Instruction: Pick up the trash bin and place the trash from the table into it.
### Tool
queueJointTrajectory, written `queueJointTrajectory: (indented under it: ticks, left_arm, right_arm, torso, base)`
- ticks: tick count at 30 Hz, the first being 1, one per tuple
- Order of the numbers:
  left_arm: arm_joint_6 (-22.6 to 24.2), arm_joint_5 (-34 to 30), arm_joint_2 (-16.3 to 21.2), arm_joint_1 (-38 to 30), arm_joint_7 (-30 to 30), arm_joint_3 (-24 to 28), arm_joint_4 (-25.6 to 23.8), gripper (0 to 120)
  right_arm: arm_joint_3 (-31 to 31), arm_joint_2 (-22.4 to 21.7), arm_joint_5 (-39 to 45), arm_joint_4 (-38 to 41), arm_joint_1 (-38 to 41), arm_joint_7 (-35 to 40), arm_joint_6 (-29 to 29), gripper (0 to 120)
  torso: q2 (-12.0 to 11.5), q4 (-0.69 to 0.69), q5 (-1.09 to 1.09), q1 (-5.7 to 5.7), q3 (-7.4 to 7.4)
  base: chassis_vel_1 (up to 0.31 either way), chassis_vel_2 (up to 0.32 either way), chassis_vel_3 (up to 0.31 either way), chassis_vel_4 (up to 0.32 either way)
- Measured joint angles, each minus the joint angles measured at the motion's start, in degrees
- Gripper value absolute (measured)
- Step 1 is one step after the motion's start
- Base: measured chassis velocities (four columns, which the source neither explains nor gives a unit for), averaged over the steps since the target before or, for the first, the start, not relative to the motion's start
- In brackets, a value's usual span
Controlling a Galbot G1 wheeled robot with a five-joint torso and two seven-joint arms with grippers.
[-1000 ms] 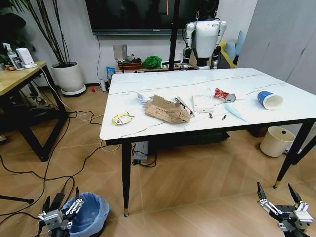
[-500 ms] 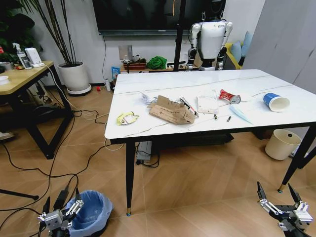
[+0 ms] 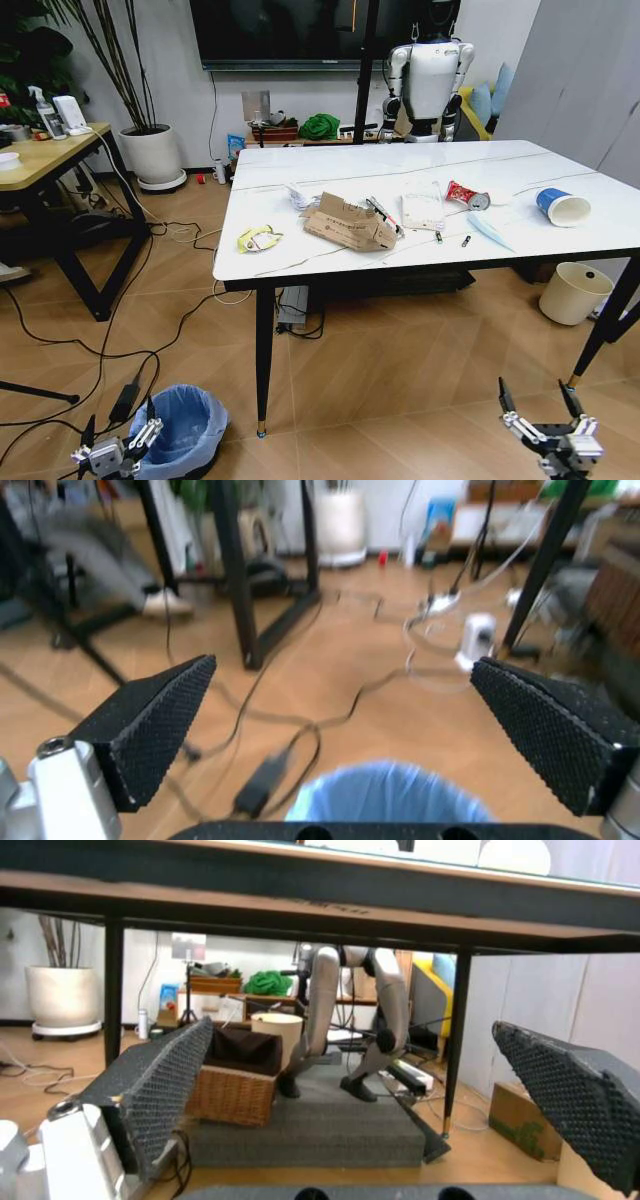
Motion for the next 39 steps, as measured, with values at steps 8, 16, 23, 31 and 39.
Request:
queueJointTrajectory:
  ticks: [8,16,23,31,39]
  left_arm:
    - [4.3,-2.5,-0.7,-6.3,-0.2,-2.0,11.2,100]
    - [6.4,-3.7,0.0,-13.6,-0.2,-1.5,21.3,100]
    - [7.2,-4.8,-0.5,-19.1,1.7,-1.8,31.3,100]
    - [7.7,-5.6,-1.3,-22.8,3.2,-3.6,37.0,100]
    - [9.1,-6.3,-1.1,-23.0,3.5,-4.8,38.3,76]
  right_arm:
    - [-0.5,4.6,-4.4,-3.6,-0.7,-1.9,3.7,100]
    - [-0.1,7.2,-5.0,-6.6,-1.2,-2.5,5.7,100]
    - [0.6,7.1,-5.1,-6.5,-1.5,-2.5,5.8,100]
    - [1.2,7.0,-4.8,-6.5,-2.0,-2.5,5.9,100]
    - [1.0,7.0,-4.6,-6.3,-1.9,-2.4,5.7,100]
  torso:
    - [0.0,0.01,-0.01,0.0,0.02]
    - [0.1,-0.01,0.0,0.0,0.04]
    - [0.1,0.0,0.0,0.0,0.06]
    - [0.1,0.0,0.0,0.0,0.06]
    - [0.1,0.0,0.0,0.0,0.07]
  base:
    - [0.0,0.0,0.0,0.0]
    - [0.0,0.0,0.0,0.0]
    - [0.0,0.0,0.0,0.0]
    - [0.0,0.0,0.0,0.0]
    - [0.0,0.0,0.0,0.0]
